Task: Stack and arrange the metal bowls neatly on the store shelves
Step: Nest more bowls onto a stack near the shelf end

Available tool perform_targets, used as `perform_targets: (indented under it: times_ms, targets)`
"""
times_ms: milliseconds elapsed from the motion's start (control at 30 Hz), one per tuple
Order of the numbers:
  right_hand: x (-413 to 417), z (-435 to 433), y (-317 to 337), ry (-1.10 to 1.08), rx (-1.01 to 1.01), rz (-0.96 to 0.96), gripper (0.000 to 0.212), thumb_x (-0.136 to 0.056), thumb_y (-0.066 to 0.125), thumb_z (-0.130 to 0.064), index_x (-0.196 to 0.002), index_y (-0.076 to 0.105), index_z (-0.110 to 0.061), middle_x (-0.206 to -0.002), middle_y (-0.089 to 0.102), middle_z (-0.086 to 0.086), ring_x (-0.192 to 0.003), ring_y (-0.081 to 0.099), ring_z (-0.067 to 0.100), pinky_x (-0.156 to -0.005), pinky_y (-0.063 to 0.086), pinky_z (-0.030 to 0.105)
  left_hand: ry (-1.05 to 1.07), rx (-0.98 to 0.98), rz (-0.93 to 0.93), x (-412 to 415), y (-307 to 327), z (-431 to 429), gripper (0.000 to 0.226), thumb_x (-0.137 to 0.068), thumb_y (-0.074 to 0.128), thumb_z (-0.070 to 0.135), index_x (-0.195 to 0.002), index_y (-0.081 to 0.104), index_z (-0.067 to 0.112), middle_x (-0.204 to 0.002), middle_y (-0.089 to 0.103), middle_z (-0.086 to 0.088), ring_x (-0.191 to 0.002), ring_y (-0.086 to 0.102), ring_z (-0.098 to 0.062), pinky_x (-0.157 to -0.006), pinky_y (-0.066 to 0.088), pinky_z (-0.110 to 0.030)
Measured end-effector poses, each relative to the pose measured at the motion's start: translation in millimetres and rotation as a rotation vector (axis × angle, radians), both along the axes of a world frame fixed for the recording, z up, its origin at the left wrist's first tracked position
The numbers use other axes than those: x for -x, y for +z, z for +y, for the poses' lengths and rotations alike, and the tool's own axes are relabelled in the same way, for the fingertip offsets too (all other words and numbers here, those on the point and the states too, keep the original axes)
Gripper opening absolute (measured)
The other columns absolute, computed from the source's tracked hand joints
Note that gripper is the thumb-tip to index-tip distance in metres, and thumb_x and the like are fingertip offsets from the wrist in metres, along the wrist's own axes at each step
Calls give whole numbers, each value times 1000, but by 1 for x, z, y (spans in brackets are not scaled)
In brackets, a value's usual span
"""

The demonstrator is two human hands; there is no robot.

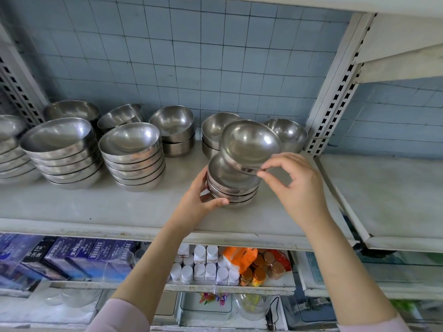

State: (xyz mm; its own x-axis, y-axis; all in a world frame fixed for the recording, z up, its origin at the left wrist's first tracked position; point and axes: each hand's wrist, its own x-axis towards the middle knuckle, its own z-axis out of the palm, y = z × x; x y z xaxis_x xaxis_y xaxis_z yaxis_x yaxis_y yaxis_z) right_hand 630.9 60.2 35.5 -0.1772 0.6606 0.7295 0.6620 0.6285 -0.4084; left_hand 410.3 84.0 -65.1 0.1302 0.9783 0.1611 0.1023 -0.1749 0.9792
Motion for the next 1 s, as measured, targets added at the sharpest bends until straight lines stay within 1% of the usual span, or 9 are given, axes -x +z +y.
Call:
perform_targets:
  times_ms: [200,433,567,633,700,767,833,900,1000]
  targets:
    - [15,7,-19,61,47,-70,9,-78,79,-9,-83,73,-5,-81,72,1,-94,66,25,-89,49,34,2,15,-8,0,-1,0,90,-74,83,15,-147,34,33,-134,57,18,-125,50,1,-101,45,-21]
    - [15,13,-31,63,93,-81,9,-77,81,-10,-82,74,-8,-84,73,0,-98,67,23,-89,48,31,10,31,-13,0,-4,2,91,-72,85,16,-147,34,30,-132,58,16,-125,51,-2,-95,46,-17]
    - [6,16,-35,119,182,-55,23,-79,80,-15,-100,75,-12,-110,72,-3,-116,60,14,-99,49,37,10,37,-18,1,-4,0,93,-72,85,16,-148,33,31,-132,58,18,-124,52,-1,-96,47,-18]
    - [1,12,-37,163,349,159,46,-81,77,-28,-125,65,-22,-134,59,-12,-128,50,2,-103,44,21,11,46,-25,1,-4,1,93,-72,85,15,-148,33,32,-132,57,18,-123,52,0,-95,47,-18]
    - [0,5,-41,105,520,453,58,-79,70,-48,-134,53,-39,-140,49,-21,-127,44,-10,-97,45,12,17,59,-29,1,-4,1,95,-71,86,18,-148,32,32,-133,56,17,-122,52,2,-94,48,-18]
    - [2,0,-50,26,663,597,56,-78,57,-61,-132,47,-50,-136,48,-25,-126,47,-5,-94,49,19,46,92,-35,0,-4,0,103,-67,88,26,-150,28,31,-136,53,11,-121,53,0,-96,49,-21]
    - [8,-2,-58,57,813,722,53,-81,50,-61,-132,46,-48,-140,48,-17,-129,51,13,-91,52,30,109,116,10,0,-3,-3,104,-59,88,42,-145,31,29,-137,49,6,-119,54,-4,-91,49,-17]
    - [17,-2,-62,136,872,835,54,-86,49,-56,-137,47,-39,-147,47,-7,-129,51,18,-89,54,31,181,82,88,-2,-3,-7,94,-55,83,53,-133,38,29,-134,45,8,-111,55,-2,-79,48,-8]
    - [33,0,-63,137,851,849,39,-87,50,-55,-125,51,-47,-142,50,-10,-127,51,12,-85,56,25,258,-2,167,-5,-3,-13,81,-58,79,56,-124,37,32,-126,41,13,-106,55,-7,-74,47,-4]
